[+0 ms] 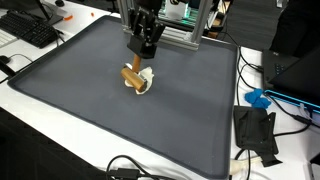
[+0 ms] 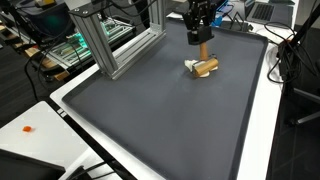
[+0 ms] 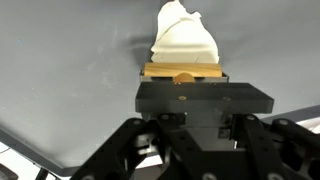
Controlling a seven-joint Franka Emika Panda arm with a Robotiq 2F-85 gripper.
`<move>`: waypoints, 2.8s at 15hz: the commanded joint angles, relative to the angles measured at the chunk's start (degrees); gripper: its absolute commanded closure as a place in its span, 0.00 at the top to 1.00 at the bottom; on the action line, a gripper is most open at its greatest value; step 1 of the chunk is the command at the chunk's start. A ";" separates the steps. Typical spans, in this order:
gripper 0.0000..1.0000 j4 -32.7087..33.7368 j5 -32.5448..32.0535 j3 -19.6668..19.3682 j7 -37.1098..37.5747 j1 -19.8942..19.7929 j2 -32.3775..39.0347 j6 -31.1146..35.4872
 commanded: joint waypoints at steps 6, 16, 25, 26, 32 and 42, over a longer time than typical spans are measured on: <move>0.23 -2.11 9.80 2.50 -10.44 0.46 0.92 -8.11; 0.23 -2.69 11.62 3.90 -13.53 0.21 -0.85 -13.92; 0.23 -1.11 12.47 4.27 -13.24 -0.01 -1.60 -18.01; 0.23 -1.08 11.92 4.10 -12.49 -0.06 -1.49 -16.59; 0.23 -1.92 5.46 2.88 -6.60 0.06 -0.28 -8.69; 0.23 -1.57 -9.63 -0.66 7.99 0.91 3.10 1.32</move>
